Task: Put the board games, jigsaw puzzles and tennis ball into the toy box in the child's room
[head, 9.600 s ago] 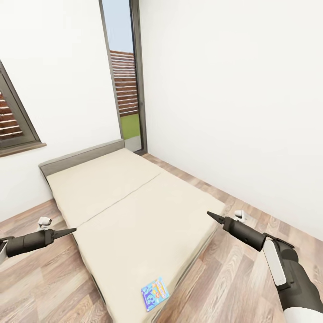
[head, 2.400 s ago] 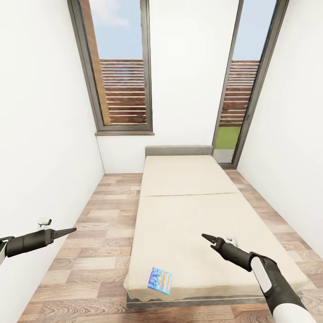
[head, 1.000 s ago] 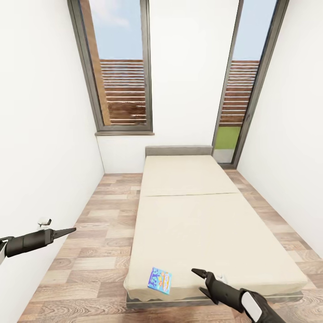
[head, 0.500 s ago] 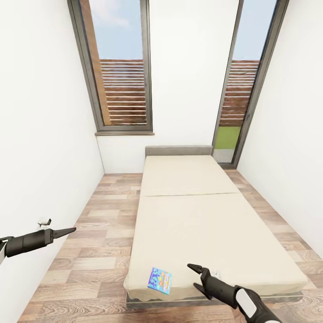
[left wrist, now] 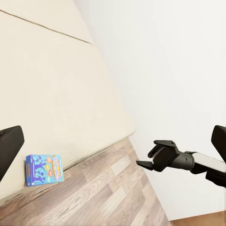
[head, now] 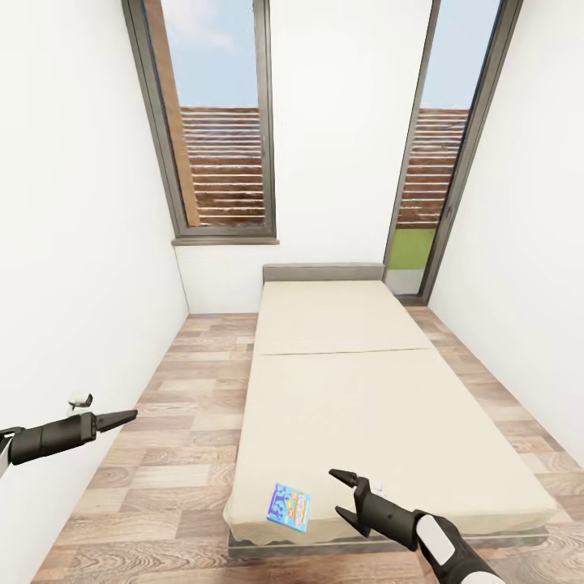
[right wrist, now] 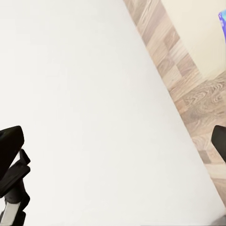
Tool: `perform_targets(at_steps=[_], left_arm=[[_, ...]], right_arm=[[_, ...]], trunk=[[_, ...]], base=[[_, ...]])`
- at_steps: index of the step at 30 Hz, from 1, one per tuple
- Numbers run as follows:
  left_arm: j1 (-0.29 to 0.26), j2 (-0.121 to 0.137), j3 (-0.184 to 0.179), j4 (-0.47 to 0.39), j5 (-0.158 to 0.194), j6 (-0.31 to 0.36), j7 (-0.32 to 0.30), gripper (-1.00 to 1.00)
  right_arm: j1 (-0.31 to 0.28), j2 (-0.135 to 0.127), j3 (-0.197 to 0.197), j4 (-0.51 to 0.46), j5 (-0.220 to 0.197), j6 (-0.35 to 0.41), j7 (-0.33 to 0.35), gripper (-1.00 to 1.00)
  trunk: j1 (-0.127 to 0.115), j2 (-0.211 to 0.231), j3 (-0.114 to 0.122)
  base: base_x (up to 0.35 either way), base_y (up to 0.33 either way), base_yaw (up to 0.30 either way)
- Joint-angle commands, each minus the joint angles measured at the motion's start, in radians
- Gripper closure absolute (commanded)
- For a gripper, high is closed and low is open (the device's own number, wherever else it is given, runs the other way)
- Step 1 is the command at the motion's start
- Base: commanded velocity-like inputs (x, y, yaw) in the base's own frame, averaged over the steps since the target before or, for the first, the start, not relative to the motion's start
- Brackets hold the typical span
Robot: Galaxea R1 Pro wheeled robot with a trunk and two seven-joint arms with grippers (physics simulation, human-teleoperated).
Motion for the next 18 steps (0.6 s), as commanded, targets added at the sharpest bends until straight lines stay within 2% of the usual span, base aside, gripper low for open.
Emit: perform_targets(at_steps=[1, 18], left_arm=[[-0.001, 0.000, 0.003, 0.000, -0.005, 0.014, -0.005, -1.00], [-0.001, -0.003, 0.005, 0.000, -0.005, 0.093, -0.005, -1.00]], right_arm=[[-0.001, 0.001, -0.005, 0.000, 0.000, 0.010, 0.001, -1.00], [-0.001, 0.001, -0.007, -0.002, -0.003, 0.023, 0.007, -1.00]], trunk=[[0.005, -0.009, -0.005], [0.070, -0.128, -0.059]], base=[[0.000, 0.000, 0.000], [0.000, 0.000, 0.000]])
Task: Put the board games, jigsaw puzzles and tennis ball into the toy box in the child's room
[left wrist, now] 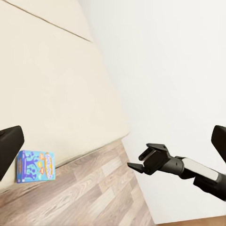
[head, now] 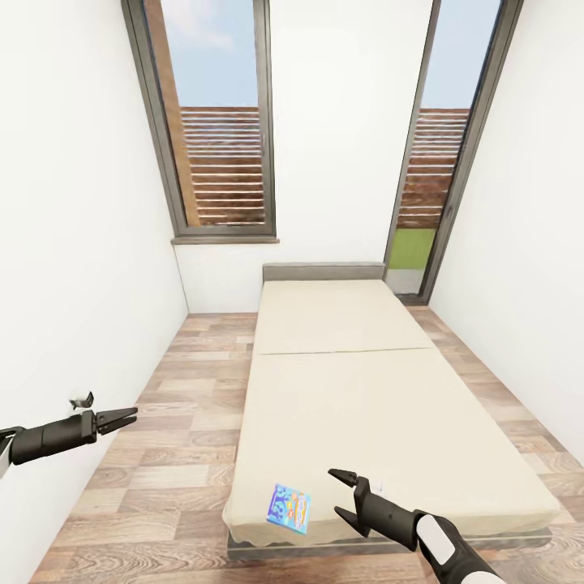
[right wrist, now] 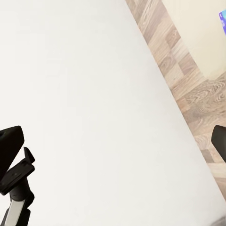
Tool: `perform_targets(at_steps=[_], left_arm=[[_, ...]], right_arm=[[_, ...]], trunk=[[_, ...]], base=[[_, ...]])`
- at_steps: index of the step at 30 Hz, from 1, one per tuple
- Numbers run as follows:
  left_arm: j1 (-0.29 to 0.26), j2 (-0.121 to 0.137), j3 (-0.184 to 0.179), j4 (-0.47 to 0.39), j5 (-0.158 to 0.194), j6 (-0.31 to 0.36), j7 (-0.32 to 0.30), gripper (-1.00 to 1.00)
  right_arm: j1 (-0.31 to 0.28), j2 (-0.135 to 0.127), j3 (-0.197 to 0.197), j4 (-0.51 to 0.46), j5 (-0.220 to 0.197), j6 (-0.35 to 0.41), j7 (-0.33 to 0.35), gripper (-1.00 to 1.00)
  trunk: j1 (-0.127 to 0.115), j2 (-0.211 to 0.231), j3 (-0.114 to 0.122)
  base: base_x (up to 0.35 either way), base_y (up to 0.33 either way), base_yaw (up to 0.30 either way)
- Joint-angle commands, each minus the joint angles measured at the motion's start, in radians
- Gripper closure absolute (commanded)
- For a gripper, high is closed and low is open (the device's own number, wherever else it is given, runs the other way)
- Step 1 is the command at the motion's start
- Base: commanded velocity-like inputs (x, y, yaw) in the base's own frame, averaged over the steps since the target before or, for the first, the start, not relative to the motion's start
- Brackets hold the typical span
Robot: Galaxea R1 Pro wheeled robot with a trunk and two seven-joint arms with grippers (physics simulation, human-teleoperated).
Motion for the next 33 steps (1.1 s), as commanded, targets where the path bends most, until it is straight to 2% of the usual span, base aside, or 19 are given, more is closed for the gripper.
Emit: perform_targets(at_steps=[1, 33], left_arm=[[-0.001, 0.000, 0.003, 0.000, -0.005, 0.013, -0.005, -1.00], [-0.001, 0.000, 0.001, 0.000, -0.005, 0.036, -0.005, -1.00]], right_arm=[[-0.001, 0.001, -0.005, 0.000, 0.001, 0.005, 0.001, -1.00], [-0.001, 0.001, -0.010, 0.006, 0.001, -0.001, -0.002, -1.00]], trunk=[[0.004, -0.009, -0.005], [0.127, -0.233, -0.105]], base=[[0.000, 0.000, 0.000], [0.000, 0.000, 0.000]])
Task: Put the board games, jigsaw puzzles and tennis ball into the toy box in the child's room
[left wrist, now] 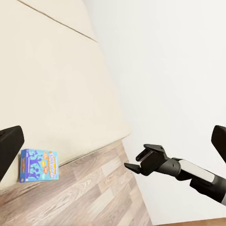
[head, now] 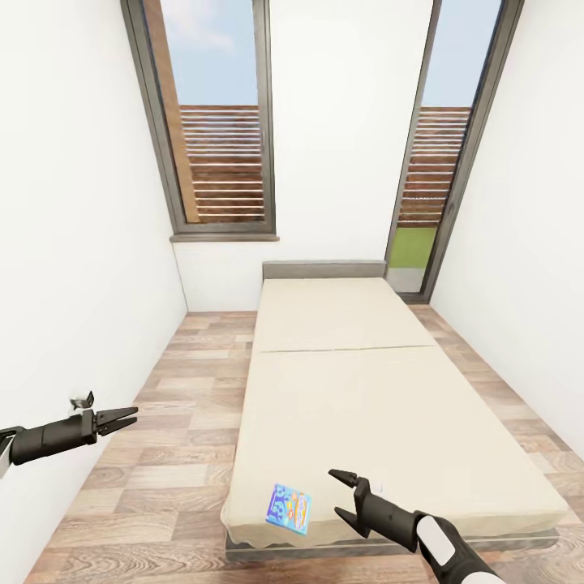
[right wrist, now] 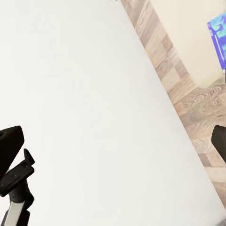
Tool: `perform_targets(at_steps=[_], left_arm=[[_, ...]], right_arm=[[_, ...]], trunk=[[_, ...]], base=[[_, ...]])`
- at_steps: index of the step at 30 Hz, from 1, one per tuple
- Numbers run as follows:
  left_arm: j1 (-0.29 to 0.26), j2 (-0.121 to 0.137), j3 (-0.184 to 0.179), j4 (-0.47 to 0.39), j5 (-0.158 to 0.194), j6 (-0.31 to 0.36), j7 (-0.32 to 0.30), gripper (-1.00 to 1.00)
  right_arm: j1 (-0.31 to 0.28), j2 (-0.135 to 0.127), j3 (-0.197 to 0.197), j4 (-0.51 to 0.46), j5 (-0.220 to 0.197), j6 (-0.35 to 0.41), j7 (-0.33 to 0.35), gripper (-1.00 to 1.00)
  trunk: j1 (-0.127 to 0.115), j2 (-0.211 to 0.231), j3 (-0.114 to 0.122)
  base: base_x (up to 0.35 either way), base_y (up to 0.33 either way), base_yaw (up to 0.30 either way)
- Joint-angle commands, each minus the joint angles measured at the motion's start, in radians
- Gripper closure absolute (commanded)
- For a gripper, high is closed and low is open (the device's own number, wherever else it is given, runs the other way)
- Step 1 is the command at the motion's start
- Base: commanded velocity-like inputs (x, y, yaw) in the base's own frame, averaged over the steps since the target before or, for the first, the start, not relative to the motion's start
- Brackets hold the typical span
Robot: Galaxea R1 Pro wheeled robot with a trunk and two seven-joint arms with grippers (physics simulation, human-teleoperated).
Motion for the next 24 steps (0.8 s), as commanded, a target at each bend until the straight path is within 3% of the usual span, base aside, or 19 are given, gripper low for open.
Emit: perform_targets(at_steps=[1, 12, 24], left_arm=[[-0.001, 0.000, 0.003, 0.000, -0.005, 0.011, -0.005, -1.00], [-0.001, 0.000, 0.001, 0.000, -0.009, 0.018, -0.005, -1.00], [-0.002, 0.000, -0.002, 0.000, -0.009, 0.034, -0.005, -1.00]], right_arm=[[-0.001, 0.001, -0.007, 0.001, 0.001, 0.005, 0.001, -1.00], [0.000, 0.000, -0.074, 0.005, 0.001, 0.002, -0.001, -1.00], [0.001, -0.009, -0.085, 0.006, 0.001, 0.004, 0.000, -1.00]], trunk=[[0.004, -0.008, -0.005], [0.046, -0.085, -0.039], [0.092, -0.169, -0.077]], base=[[0.000, 0.000, 0.000], [0.000, 0.000, 0.000], [0.000, 0.000, 0.000]])
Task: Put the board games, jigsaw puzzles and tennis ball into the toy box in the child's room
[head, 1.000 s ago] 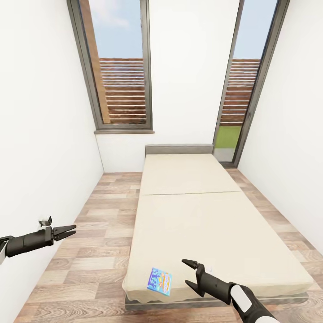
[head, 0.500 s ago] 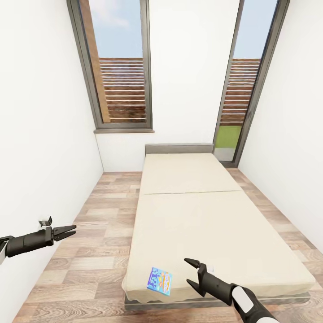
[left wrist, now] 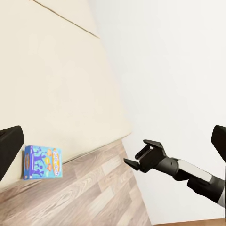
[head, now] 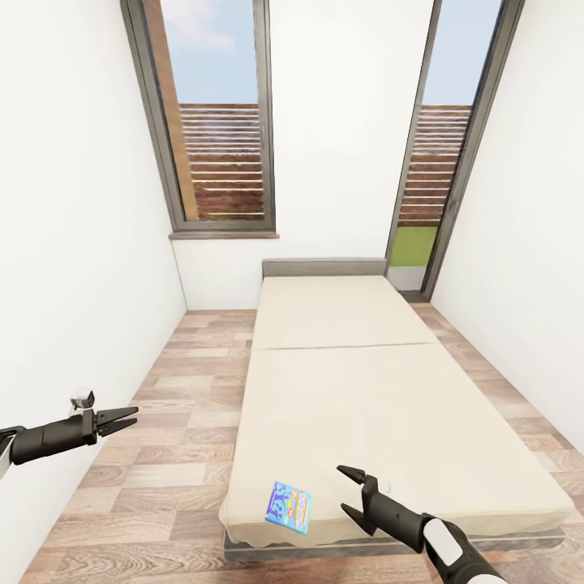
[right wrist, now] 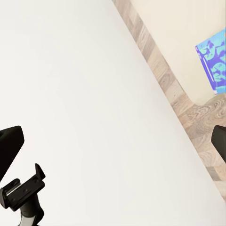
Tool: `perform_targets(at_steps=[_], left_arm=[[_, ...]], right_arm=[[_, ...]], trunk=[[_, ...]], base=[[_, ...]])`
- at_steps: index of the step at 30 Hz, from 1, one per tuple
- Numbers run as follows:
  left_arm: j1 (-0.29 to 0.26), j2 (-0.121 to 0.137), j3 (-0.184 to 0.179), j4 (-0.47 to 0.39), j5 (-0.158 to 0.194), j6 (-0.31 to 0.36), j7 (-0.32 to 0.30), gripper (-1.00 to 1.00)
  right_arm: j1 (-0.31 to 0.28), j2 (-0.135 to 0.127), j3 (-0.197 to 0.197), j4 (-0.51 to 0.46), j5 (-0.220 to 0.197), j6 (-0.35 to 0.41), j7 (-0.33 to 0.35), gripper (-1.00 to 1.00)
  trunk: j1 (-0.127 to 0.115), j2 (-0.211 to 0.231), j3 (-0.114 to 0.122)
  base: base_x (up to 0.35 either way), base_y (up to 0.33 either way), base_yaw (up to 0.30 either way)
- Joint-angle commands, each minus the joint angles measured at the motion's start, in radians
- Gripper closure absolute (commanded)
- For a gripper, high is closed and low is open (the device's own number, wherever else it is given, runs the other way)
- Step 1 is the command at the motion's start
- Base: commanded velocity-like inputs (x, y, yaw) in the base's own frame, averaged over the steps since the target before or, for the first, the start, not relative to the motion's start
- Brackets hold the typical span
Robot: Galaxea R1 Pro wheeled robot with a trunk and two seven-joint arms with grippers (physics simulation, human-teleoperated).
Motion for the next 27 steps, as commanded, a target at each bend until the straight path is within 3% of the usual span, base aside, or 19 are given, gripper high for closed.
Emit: perform_targets(at_steps=[1, 27], left_arm=[[-0.001, 0.000, 0.003, 0.000, -0.006, 0.015, -0.006, -1.00], [-0.004, -0.002, 0.001, -0.003, -0.013, 0.049, -0.006, -1.00]], right_arm=[[-0.001, 0.001, -0.005, 0.000, 0.002, 0.005, 0.002, -1.00], [-0.001, 0.010, -0.006, 0.001, 0.003, -0.007, -0.009, -1.00]], trunk=[[0.004, -0.008, -0.004], [0.104, -0.190, -0.086]], base=[[0.000, 0.000, 0.000], [-0.011, 0.000, 0.000]])
